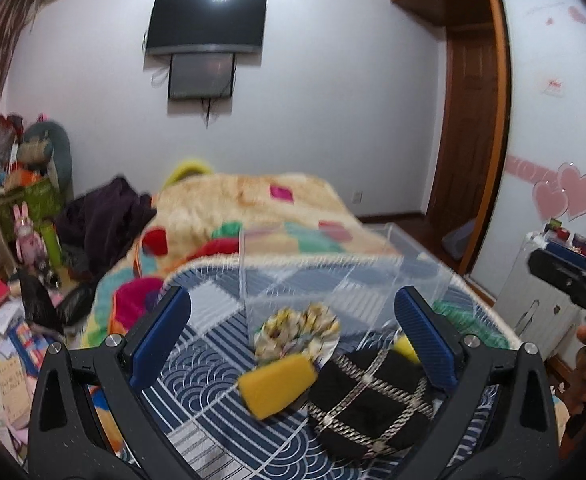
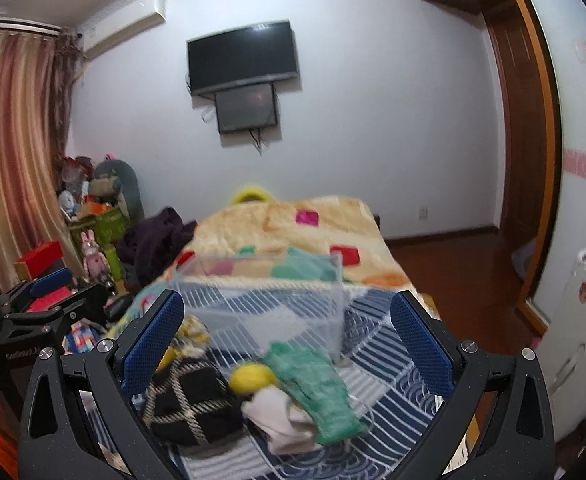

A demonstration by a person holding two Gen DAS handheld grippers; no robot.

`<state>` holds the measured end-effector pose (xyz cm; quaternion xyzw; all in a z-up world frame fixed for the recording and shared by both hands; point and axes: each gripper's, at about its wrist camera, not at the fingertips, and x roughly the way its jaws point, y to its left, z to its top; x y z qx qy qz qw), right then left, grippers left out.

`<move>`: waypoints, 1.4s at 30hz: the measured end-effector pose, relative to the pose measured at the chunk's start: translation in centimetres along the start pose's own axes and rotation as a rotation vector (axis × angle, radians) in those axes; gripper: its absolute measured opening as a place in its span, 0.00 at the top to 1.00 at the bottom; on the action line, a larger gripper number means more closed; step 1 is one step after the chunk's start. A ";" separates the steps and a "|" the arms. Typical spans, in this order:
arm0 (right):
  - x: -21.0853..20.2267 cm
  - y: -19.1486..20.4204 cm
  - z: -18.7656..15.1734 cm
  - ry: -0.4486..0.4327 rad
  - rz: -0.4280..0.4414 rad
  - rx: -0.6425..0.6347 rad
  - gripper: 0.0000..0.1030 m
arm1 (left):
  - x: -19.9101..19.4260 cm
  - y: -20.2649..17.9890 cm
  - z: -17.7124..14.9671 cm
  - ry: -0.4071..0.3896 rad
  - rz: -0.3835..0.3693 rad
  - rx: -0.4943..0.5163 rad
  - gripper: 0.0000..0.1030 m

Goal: Organize soft objects
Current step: 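Grasp the yellow sponge with the left tool while the right tool grasps the green glove, then lower the sponge into the clear box with the left tool while the right tool drops the glove in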

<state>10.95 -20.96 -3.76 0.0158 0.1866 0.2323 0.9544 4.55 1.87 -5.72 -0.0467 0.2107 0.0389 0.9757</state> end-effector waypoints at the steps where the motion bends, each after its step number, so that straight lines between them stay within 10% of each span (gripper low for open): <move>1: 0.1 -0.2 -0.2 0.011 -0.004 0.005 0.00 | 0.6 0.2 -0.3 0.020 0.000 -0.005 0.00; 16: 3.7 -3.7 -4.4 0.224 0.020 0.120 0.20 | 7.8 2.4 -5.6 0.257 0.069 -0.085 0.00; 23: 5.3 -3.2 -5.5 0.300 0.059 0.105 0.45 | 8.7 2.7 -6.8 0.318 -0.048 -0.152 0.33; 32: 4.7 -3.2 -5.0 0.270 0.076 0.116 0.87 | 6.4 2.0 -6.3 0.281 -0.075 -0.147 0.44; 42: 2.8 -1.8 -2.5 0.154 0.059 0.078 0.89 | 2.8 1.8 -3.3 0.165 -0.094 -0.126 0.46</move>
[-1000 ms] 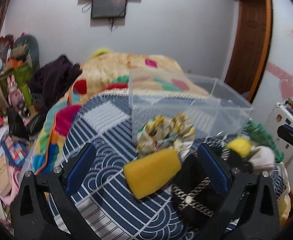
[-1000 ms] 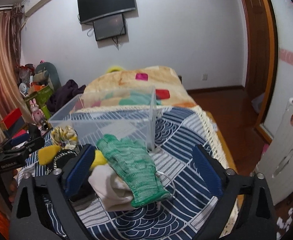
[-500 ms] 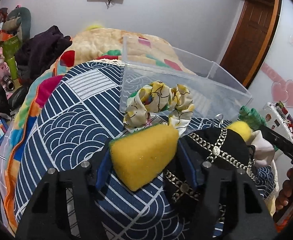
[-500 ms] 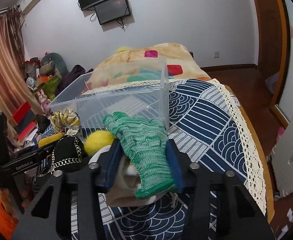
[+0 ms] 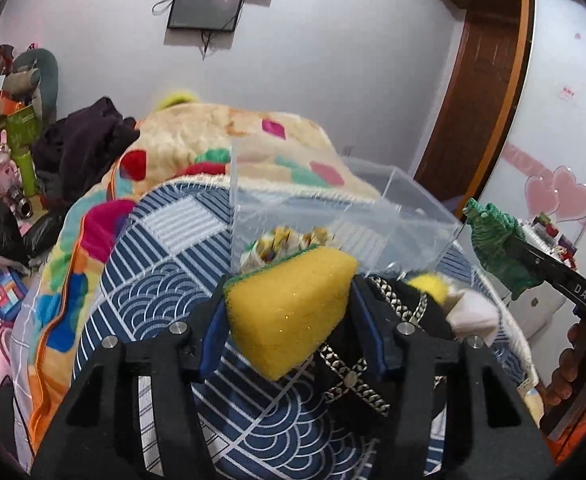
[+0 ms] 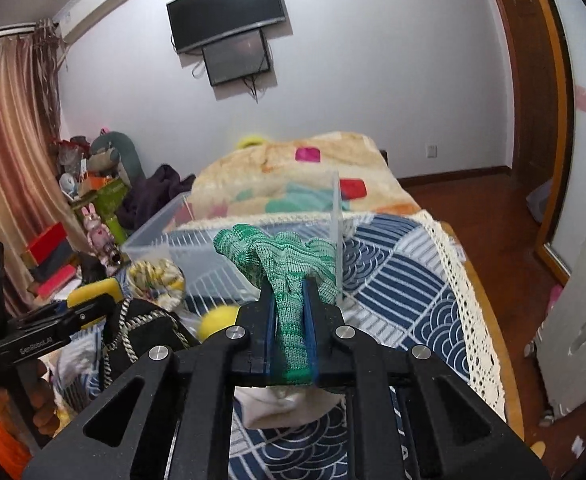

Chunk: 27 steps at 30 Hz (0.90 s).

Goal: Organize soft objects
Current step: 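Lower the sponge into the clear box with the left tool while the right tool drops the glove in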

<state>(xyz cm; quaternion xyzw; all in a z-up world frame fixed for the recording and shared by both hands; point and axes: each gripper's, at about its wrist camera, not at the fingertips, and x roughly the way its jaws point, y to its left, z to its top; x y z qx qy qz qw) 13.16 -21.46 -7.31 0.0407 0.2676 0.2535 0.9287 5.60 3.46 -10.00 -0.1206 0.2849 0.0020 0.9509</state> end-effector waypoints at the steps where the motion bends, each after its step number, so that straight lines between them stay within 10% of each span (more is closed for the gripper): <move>1: -0.3 0.2 0.4 -0.015 -0.002 0.001 0.89 | -0.2 -0.1 0.4 -0.010 0.000 0.001 0.46; 13: -0.7 2.3 4.1 -0.126 -0.022 -0.068 0.89 | -0.7 -1.6 6.0 -0.108 -0.031 0.047 0.46; 27: 5.0 2.6 6.9 -0.050 -0.028 -0.094 0.89 | 5.9 -1.8 10.2 -0.017 -0.005 0.101 0.45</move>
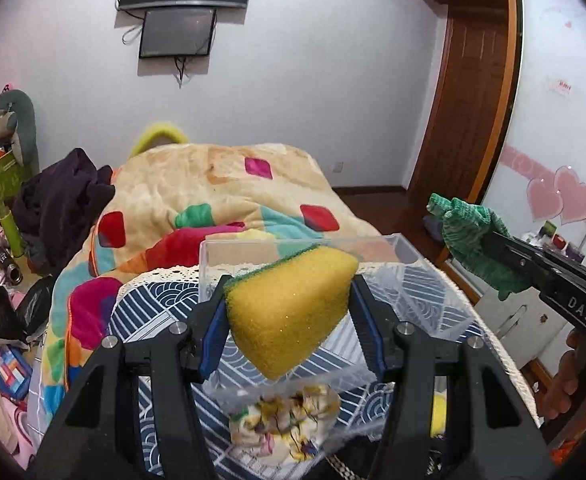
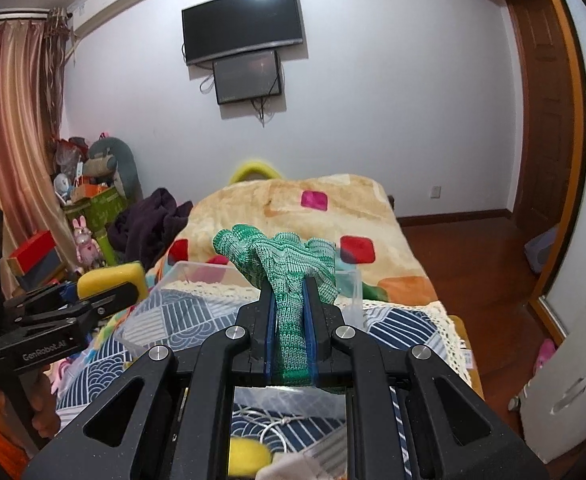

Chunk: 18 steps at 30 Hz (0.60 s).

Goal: Organize soft objects
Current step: 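Lower the sponge into the clear box with the left tool while the right tool drops the glove in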

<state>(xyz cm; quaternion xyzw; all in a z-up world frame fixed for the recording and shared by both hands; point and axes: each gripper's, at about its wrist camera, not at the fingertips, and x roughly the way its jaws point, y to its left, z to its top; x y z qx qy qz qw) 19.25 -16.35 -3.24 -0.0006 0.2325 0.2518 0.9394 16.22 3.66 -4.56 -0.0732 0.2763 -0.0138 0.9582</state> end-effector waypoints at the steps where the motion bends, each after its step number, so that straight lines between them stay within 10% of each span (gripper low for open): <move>1: 0.4 0.0 0.1 0.013 0.002 -0.001 0.89 | 0.7 0.0 0.1 0.014 0.003 0.004 0.45; 18: 7.3 0.1 -1.3 0.305 0.001 -0.095 0.89 | 9.1 0.0 -0.5 0.270 -0.005 0.064 0.45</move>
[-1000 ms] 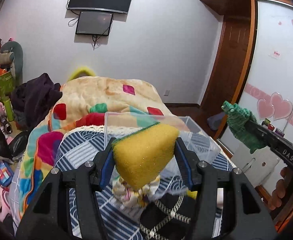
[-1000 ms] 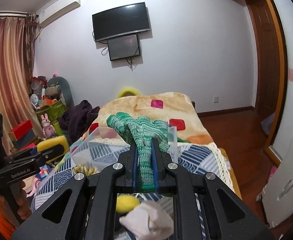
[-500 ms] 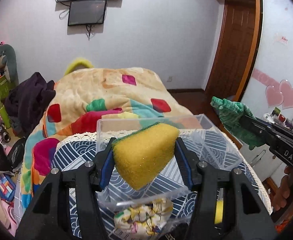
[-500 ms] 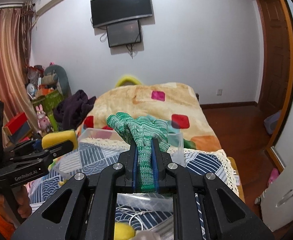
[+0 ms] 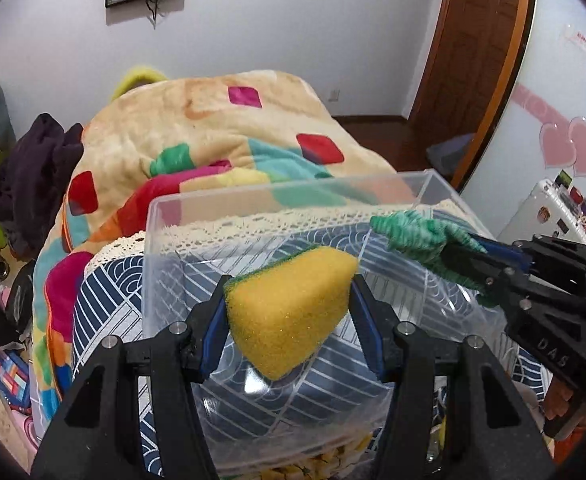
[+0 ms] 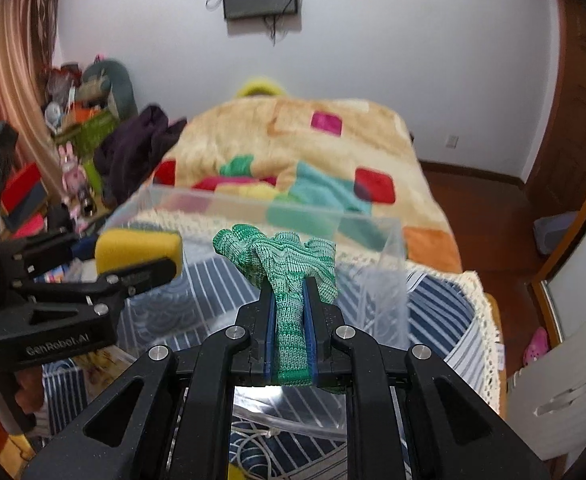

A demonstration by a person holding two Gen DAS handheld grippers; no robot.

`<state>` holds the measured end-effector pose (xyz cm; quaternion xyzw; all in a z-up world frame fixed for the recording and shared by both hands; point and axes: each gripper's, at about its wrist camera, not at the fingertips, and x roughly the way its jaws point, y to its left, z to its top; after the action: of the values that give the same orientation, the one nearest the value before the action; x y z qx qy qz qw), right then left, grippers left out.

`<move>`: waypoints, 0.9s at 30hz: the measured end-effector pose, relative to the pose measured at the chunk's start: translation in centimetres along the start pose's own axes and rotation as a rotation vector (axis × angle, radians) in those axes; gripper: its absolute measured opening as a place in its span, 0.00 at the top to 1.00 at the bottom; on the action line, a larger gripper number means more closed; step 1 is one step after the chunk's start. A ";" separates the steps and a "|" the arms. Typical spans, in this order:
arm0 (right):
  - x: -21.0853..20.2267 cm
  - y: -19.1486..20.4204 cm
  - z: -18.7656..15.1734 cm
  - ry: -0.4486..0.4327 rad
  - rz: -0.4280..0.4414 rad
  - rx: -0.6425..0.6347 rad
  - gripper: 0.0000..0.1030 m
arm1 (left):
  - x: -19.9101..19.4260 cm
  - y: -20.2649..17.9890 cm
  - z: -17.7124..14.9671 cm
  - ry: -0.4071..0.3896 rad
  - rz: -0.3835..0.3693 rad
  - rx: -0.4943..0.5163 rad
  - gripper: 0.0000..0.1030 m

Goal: Organize soft objects
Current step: 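Lower the sponge into the clear box with the left tool while the right tool drops the glove in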

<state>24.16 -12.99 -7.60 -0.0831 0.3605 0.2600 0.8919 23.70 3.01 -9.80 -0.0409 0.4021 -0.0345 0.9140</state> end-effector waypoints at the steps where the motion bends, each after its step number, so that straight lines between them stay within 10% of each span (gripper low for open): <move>1: 0.3 -0.1 0.1 0.015 0.003 -0.003 0.89 | 0.2 0.0 0.0 0.005 0.008 0.008 0.45; 9: 0.5 -0.9 -0.8 0.070 0.014 0.007 0.88 | 0.5 -0.7 -0.7 0.020 0.037 0.057 0.40; 27: -5.7 -0.8 -0.3 -0.158 -0.047 0.006 0.33 | -7.1 -1.5 -2.0 -0.175 0.109 0.112 0.03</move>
<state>20.97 -16.11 -3.92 -0.0679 0.2875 0.2437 0.9238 17.39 2.13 -5.75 0.0291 0.3198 -0.0032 0.9470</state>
